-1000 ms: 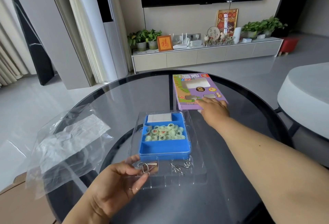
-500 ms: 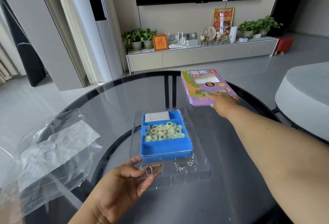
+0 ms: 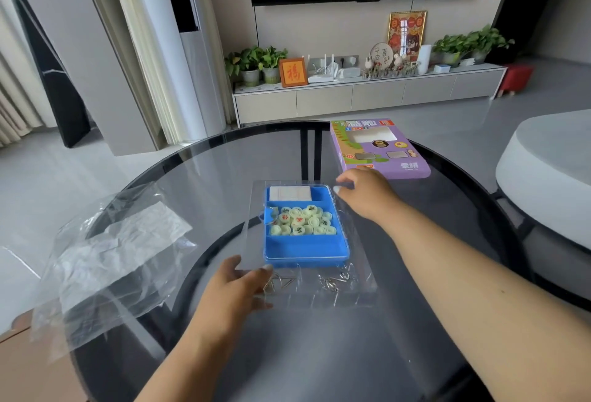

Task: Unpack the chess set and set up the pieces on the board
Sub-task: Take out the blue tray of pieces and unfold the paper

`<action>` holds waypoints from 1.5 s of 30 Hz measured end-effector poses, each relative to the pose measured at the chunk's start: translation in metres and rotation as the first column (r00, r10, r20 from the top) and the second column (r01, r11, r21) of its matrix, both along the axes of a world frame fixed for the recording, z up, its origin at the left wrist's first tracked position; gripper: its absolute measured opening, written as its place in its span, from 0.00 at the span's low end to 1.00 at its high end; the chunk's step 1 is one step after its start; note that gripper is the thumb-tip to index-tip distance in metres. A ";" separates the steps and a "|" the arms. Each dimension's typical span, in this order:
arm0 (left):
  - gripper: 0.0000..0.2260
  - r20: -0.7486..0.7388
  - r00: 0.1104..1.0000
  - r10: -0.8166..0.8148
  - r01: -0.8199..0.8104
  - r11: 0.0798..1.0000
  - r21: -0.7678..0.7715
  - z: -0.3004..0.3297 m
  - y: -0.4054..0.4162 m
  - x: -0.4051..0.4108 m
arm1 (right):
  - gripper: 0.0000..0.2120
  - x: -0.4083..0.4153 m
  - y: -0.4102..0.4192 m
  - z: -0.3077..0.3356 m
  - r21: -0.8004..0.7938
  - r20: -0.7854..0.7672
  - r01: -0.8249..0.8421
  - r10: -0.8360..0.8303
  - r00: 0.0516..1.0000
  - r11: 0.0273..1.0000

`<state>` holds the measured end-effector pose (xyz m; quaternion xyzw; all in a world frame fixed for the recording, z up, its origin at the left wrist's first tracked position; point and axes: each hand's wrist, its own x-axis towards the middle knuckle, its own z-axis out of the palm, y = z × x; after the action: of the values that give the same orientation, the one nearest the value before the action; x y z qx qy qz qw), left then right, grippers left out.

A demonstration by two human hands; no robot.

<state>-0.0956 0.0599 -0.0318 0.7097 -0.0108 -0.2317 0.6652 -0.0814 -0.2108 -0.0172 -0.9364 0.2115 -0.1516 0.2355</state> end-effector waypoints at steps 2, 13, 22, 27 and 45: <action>0.28 0.101 0.995 -0.016 0.003 0.991 0.132 -0.003 -0.001 0.003 | 0.12 0.002 0.015 -0.001 0.011 -0.056 0.041 -0.040 0.998 0.999; 0.29 0.402 0.857 -0.321 -0.072 0.698 0.712 -0.004 -0.002 0.016 | 0.15 0.001 0.040 0.001 -0.054 -0.186 0.108 -0.116 0.976 0.993; 0.25 0.484 0.800 -0.356 -0.169 0.640 0.749 -0.010 -0.005 0.003 | 0.08 -0.039 0.058 0.012 -0.119 -0.044 0.022 -0.027 0.999 0.993; 0.23 0.598 0.715 -0.363 -0.295 0.619 0.728 -0.018 -0.001 -0.008 | 0.15 -0.087 0.080 0.015 -0.065 -0.065 -0.127 0.123 0.990 0.990; 0.23 0.662 0.655 -0.365 -0.291 0.687 0.666 -0.031 0.001 -0.010 | 0.12 -0.094 0.076 0.013 -0.002 -0.451 -0.393 0.350 0.821 0.920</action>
<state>-0.1060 0.0607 -0.0626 0.9403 -0.2091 0.0852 0.2549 -0.1756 -0.1350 -0.0040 -0.9792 0.0654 0.1038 0.1614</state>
